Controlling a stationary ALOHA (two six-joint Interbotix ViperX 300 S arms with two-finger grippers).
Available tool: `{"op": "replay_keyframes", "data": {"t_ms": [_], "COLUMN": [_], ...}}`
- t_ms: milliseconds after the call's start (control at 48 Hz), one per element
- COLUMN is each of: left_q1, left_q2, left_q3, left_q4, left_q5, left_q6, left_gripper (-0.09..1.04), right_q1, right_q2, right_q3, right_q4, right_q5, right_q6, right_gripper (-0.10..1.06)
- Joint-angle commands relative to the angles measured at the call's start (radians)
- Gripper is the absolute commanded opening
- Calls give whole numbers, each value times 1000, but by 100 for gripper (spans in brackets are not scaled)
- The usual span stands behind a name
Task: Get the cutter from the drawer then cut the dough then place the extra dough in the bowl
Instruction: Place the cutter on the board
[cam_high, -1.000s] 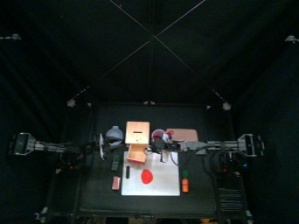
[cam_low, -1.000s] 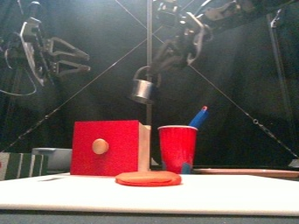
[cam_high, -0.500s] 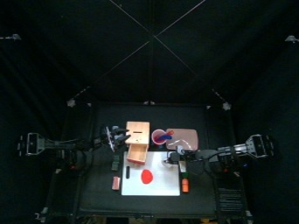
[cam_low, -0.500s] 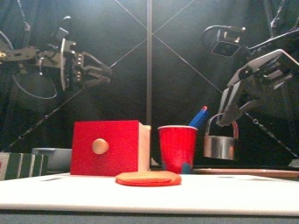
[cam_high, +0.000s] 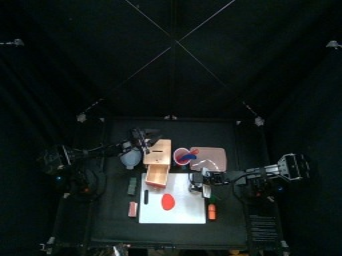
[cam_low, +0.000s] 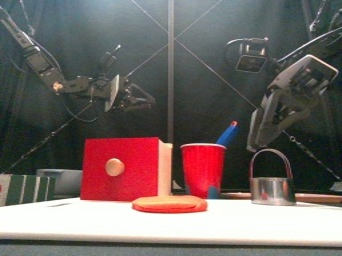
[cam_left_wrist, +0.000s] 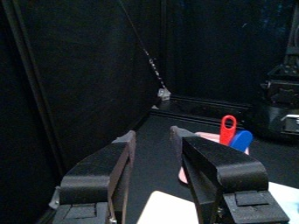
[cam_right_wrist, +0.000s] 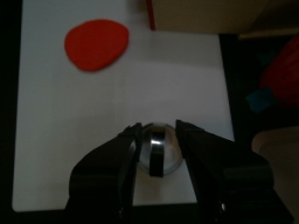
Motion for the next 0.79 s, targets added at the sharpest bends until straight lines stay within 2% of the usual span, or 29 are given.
{"op": "replay_keyframes", "data": {"t_ms": [21,104,167,208,292,333,479,604,792], "left_q1": [29,40,46,48,43,41,41,40,28], "left_q2": [43,75,81,75,64,64,67,78,87], "left_q3": [-49,-64,-86,-109,-179,-206,-245,-247,-229], "left_q4": [8,51,87,100,129,163,247,250,249], "left_q5": [3,46,117,207,497,586,741,788,792], "left_q6": [3,17,34,32,35,35,34,35,34], "left_gripper": [78,77,77,76,72,69,62,61,61], "right_q1": [-31,-44,-49,-51,-60,-71,-123,-166,-181], "right_q2": [49,138,201,235,284,296,322,362,407], "right_q3": [-66,-112,-160,-183,-222,-233,-261,-291,-350], "right_q4": [-86,-138,-150,-152,-161,-164,-172,-172,-173], "right_q5": [-14,-17,-15,-15,-18,-18,-44,-84,-107], "right_q6": [11,14,12,11,6,8,9,8,-6], "right_gripper": [74,68,56,47,32,31,31,31,31]}}
